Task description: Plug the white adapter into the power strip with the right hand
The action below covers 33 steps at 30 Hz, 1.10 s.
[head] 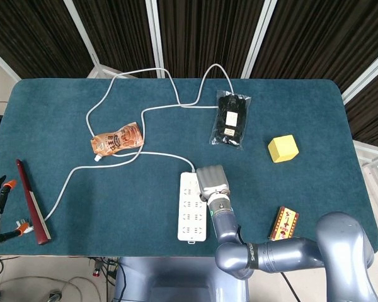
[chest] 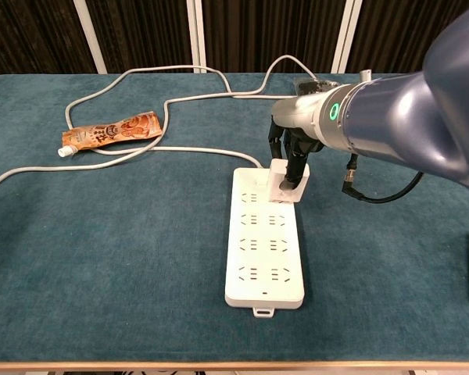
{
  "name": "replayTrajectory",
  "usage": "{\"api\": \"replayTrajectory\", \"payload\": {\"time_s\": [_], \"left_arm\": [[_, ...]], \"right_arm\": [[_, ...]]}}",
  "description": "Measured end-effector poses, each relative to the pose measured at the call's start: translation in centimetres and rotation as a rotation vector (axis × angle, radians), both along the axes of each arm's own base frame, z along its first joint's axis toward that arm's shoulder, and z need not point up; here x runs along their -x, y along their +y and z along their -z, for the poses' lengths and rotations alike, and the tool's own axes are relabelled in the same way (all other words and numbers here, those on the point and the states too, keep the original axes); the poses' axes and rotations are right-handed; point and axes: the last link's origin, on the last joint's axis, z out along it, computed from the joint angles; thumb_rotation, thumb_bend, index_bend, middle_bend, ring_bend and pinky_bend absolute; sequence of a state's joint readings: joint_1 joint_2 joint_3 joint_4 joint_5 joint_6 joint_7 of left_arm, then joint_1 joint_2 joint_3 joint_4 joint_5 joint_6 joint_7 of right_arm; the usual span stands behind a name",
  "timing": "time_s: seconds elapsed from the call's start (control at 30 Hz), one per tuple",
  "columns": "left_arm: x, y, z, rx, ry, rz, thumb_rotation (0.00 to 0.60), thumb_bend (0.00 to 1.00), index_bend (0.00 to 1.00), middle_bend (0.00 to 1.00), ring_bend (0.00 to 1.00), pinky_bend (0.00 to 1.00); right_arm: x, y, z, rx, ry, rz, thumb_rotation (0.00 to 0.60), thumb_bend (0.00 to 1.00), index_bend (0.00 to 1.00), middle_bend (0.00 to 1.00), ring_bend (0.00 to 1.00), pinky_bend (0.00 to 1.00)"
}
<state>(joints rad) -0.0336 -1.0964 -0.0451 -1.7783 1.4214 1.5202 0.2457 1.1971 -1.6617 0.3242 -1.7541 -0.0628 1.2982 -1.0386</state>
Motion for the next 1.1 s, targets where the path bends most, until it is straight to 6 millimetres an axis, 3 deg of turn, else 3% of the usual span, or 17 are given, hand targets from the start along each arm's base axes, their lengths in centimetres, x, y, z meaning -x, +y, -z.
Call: {"api": "replayTrajectory", "payload": {"time_s": [1.1], "left_arm": [[0.1,0.0,-0.1,0.003,-0.004,-0.004,0.600,0.10,0.12,0.00,0.00,0.00]], "right_arm": [[-0.1,0.6,1.6,-0.021,0.001,-0.001,0.600,0.70,0.82,0.76,1.00,1.00]]}}
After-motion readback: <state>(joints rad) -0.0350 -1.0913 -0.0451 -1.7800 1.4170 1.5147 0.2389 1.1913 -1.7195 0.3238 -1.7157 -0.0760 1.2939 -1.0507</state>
